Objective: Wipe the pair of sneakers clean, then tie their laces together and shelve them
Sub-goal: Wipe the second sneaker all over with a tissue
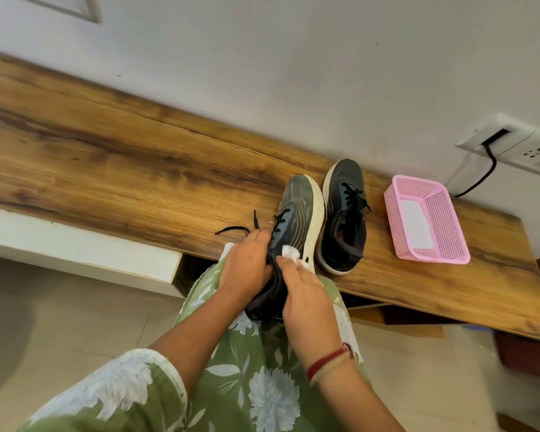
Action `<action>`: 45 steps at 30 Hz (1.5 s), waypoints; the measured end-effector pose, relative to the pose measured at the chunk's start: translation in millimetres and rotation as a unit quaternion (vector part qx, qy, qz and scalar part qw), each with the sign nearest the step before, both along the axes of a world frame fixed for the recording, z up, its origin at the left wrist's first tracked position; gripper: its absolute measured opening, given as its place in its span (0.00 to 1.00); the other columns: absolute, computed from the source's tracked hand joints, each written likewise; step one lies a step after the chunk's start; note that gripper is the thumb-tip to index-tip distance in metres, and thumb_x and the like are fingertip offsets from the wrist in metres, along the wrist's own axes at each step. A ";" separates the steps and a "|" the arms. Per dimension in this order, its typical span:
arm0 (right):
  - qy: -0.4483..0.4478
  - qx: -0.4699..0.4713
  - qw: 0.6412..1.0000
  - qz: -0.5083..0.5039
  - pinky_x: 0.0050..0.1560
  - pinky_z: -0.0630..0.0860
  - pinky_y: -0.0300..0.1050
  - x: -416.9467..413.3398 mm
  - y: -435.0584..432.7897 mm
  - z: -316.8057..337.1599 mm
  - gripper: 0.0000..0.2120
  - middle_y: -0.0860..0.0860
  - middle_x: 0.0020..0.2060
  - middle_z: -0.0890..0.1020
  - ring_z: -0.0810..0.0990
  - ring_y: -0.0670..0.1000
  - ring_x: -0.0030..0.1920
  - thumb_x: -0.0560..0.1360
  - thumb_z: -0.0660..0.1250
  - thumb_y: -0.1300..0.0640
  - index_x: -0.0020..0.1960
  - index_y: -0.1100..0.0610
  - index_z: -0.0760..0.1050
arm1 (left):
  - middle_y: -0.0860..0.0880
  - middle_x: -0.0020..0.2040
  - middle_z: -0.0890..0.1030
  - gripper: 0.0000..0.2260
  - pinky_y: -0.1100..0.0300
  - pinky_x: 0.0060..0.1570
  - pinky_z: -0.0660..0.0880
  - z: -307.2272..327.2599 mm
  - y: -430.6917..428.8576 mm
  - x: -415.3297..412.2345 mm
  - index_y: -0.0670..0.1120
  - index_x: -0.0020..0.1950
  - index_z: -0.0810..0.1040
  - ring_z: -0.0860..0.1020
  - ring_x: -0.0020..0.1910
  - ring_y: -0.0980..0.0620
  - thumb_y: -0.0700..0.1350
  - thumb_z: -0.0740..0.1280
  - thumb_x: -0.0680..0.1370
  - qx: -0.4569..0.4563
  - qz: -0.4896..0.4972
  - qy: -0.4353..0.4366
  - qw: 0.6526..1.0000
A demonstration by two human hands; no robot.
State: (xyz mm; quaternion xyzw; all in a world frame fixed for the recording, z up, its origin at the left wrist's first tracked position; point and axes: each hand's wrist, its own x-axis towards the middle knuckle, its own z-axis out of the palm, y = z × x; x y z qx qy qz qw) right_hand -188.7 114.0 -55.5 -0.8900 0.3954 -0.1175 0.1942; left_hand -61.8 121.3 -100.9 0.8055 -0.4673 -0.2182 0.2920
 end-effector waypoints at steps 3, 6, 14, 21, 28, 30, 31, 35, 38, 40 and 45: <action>-0.019 0.113 0.993 -0.023 0.55 0.67 0.25 -7.9 -7.0 24.6 0.23 0.49 0.59 0.78 0.76 0.44 0.56 0.77 0.55 0.69 0.66 0.52 0.73 | 0.46 0.65 0.75 0.26 0.53 0.53 0.73 -0.9 -1.7 0.6 0.46 0.74 0.64 0.76 0.58 0.44 0.44 0.64 0.77 -0.012 0.010 0.009 1.000; -0.139 0.214 0.958 -0.128 0.39 0.71 0.25 -2.5 -50.5 48.4 0.21 0.44 0.55 0.76 0.75 0.37 0.41 0.78 0.56 0.67 0.64 0.48 0.72 | 0.47 0.66 0.74 0.25 0.54 0.54 0.72 1.6 -2.0 -0.4 0.48 0.74 0.64 0.75 0.59 0.45 0.44 0.63 0.77 -0.013 0.010 0.013 1.000; 0.043 0.016 0.999 0.029 0.47 0.72 0.49 36.2 -83.5 12.4 0.25 0.59 0.49 0.78 0.77 0.59 0.48 0.79 0.55 0.64 0.74 0.52 0.59 | 0.46 0.64 0.75 0.25 0.54 0.51 0.72 1.7 -3.0 -0.4 0.46 0.73 0.65 0.75 0.58 0.44 0.41 0.63 0.76 -0.019 0.013 0.019 1.000; 0.027 0.006 0.999 0.037 0.48 0.74 0.52 20.2 -73.3 4.0 0.28 0.58 0.55 0.77 0.77 0.58 0.50 0.77 0.55 0.65 0.75 0.49 0.56 | 0.46 0.66 0.73 0.26 0.52 0.52 0.73 -0.8 -3.1 -0.7 0.45 0.74 0.65 0.76 0.59 0.44 0.39 0.63 0.75 -0.017 0.000 0.015 1.000; 0.016 0.030 0.988 0.151 0.47 0.75 0.50 9.5 -68.4 17.1 0.26 0.55 0.53 0.79 0.78 0.55 0.51 0.74 0.59 0.68 0.70 0.53 0.65 | 0.47 0.63 0.75 0.25 0.54 0.48 0.73 -2.3 -3.5 -0.5 0.47 0.72 0.67 0.77 0.56 0.44 0.40 0.63 0.75 -0.023 0.009 0.021 0.999; 0.037 -0.006 0.987 0.158 0.48 0.76 0.51 6.0 -82.3 15.4 0.27 0.56 0.54 0.79 0.78 0.56 0.50 0.74 0.60 0.68 0.71 0.54 0.65 | 0.47 0.64 0.74 0.26 0.51 0.51 0.74 -3.2 -4.9 -0.4 0.47 0.73 0.66 0.76 0.57 0.44 0.41 0.63 0.75 -0.025 0.008 0.019 0.999; 0.046 -0.033 0.988 0.145 0.48 0.76 0.51 6.2 -91.4 13.5 0.27 0.56 0.55 0.79 0.79 0.56 0.50 0.74 0.59 0.68 0.71 0.55 0.64 | 0.47 0.65 0.74 0.26 0.51 0.53 0.74 -3.3 -5.3 -0.3 0.47 0.74 0.65 0.76 0.58 0.45 0.41 0.63 0.75 -0.023 0.007 0.017 1.000; 0.004 0.000 0.994 0.112 0.52 0.77 0.50 6.5 -76.0 6.9 0.23 0.55 0.54 0.79 0.79 0.54 0.52 0.74 0.60 0.69 0.68 0.57 0.68 | 0.48 0.67 0.73 0.27 0.55 0.52 0.73 -3.4 -3.9 -0.3 0.47 0.75 0.64 0.75 0.60 0.46 0.41 0.63 0.76 -0.022 0.006 0.016 1.000; -0.032 0.051 0.990 0.127 0.57 0.73 0.43 -2.3 -65.2 7.4 0.21 0.50 0.57 0.79 0.76 0.49 0.57 0.76 0.60 0.66 0.67 0.53 0.69 | 0.48 0.67 0.72 0.28 0.55 0.51 0.73 -4.9 -3.8 0.8 0.47 0.75 0.63 0.75 0.60 0.46 0.39 0.63 0.75 -0.022 0.002 0.015 1.000; -0.008 0.015 0.993 0.114 0.56 0.71 0.41 -2.5 -78.7 3.3 0.21 0.51 0.58 0.79 0.76 0.50 0.57 0.76 0.59 0.65 0.68 0.53 0.68 | 0.48 0.67 0.72 0.29 0.54 0.52 0.73 -5.0 -5.1 0.5 0.47 0.75 0.63 0.75 0.60 0.46 0.39 0.63 0.75 -0.023 0.004 0.012 1.000; -0.035 0.061 0.987 0.147 0.59 0.73 0.48 6.0 -56.3 10.2 0.21 0.51 0.58 0.78 0.76 0.51 0.57 0.76 0.58 0.65 0.67 0.53 0.68 | 0.46 0.67 0.74 0.24 0.53 0.53 0.74 -5.4 -1.8 -1.0 0.45 0.74 0.65 0.75 0.61 0.45 0.42 0.64 0.77 -0.047 0.019 0.041 0.998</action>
